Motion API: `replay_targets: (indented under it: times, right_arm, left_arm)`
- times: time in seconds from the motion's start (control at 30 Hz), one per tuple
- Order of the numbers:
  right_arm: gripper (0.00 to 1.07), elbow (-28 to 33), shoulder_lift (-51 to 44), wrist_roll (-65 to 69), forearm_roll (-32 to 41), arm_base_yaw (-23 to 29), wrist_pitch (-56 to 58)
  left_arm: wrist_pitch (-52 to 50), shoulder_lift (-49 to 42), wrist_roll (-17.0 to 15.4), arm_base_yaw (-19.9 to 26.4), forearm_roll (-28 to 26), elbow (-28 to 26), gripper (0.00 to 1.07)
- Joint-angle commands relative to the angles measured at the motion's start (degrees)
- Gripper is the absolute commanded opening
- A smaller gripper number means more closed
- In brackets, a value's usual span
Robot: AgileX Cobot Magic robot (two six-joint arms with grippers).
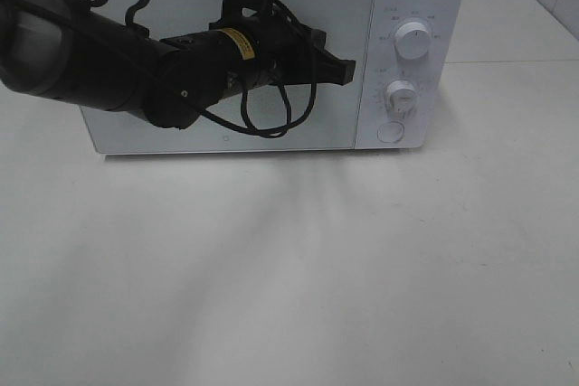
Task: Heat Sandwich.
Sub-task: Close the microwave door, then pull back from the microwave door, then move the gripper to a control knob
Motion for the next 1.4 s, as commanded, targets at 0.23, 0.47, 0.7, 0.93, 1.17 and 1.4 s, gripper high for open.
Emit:
replay_targets:
  times: [0.23,0.47,0.7,0.93,1.17,1.4]
  right_arm:
    - [0.76,0.29,-1.49,0.29,-0.06,-0.46,-0.63]
    - [0.76,0.29,-1.49,0.29,-0.06,-0.46,-0.63]
    - [0.76,0.29,-1.49,0.29,-0.06,-0.46,-0.63]
    - [0.76,0.29,-1.49,0.29,-0.06,-0.46,-0.63]
    - [0.76,0.29,-1.49,0.29,-0.06,-0.46,-0.63]
    - [0.76,0.29,-1.49,0.29,-0.06,-0.46,-0.63]
  left_arm:
    - [2.06,-2.12,-0.11,0.74,-4.53,-1.26,0.00]
    - [4.41,-5.33,-0.17,-1.26,-4.64,3.55,0.00]
    - [4.76,-9.51,-0.63,-2.23,-4.70,9.68,0.00]
    - [12.83,-15.36,-0.11,-2.75,-4.53,15.01,0.09]
    - [27.67,-18.74,-0.63,-2.75,-5.33,14.95,0.89]
    - [46.52,-22.92,-0.06,-2.75,-4.24,14.95,1.03]
